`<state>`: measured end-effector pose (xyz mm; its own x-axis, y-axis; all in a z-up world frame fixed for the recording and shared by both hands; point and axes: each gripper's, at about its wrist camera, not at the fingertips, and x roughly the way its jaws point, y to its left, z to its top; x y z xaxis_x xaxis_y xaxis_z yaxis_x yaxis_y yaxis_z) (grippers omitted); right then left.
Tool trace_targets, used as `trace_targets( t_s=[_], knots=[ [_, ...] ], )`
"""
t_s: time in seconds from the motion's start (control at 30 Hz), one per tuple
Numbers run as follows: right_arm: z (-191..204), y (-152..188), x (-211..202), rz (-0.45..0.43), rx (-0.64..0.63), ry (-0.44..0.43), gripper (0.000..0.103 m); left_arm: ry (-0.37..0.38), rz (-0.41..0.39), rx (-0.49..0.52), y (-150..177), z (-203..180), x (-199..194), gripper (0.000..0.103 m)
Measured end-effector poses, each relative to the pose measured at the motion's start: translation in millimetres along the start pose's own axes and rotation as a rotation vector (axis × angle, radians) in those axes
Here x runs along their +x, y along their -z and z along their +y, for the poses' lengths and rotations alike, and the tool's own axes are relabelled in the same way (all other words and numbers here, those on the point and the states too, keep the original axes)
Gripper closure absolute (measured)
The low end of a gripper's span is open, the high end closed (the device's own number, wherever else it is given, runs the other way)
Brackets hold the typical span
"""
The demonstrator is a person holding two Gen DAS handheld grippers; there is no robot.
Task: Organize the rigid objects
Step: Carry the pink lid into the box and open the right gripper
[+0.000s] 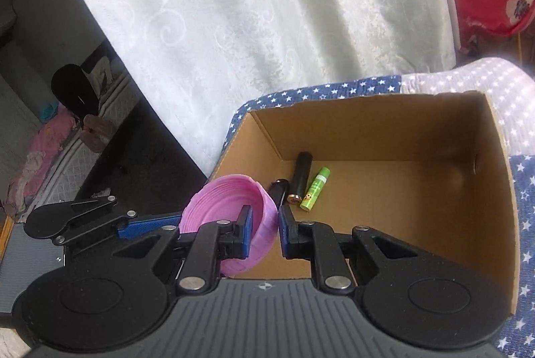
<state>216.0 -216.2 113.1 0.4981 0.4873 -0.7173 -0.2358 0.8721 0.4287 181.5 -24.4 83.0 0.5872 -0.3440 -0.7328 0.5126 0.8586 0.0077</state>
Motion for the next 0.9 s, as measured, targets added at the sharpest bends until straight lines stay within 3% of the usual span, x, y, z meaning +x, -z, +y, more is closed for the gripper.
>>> trace_targets(
  t_s=[0.13, 0.23, 0.43, 0.67, 0.9],
  knots=[
    [-24, -12, 43, 0.113, 0.051, 0.002, 0.085, 0.020, 0.121, -0.034, -8, 19, 42, 0.049],
    [-34, -11, 69, 0.187, 0.057, 0.019, 0.085, 0.036, 0.196, -0.059, 1, 33, 50, 0.049],
    [-41, -8, 101, 0.300, 0.040, 0.059, 0.086, 0.012, 0.280, -0.036, -2, 38, 73, 0.051],
    [-43, -4, 122, 0.373, 0.030, 0.093, 0.086, -0.005, 0.274, -0.038, -3, 38, 68, 0.051],
    [-49, -11, 101, 0.280, 0.083, 0.035, 0.083, -0.021, 0.171, -0.077, -11, 40, 45, 0.050]
  ],
)
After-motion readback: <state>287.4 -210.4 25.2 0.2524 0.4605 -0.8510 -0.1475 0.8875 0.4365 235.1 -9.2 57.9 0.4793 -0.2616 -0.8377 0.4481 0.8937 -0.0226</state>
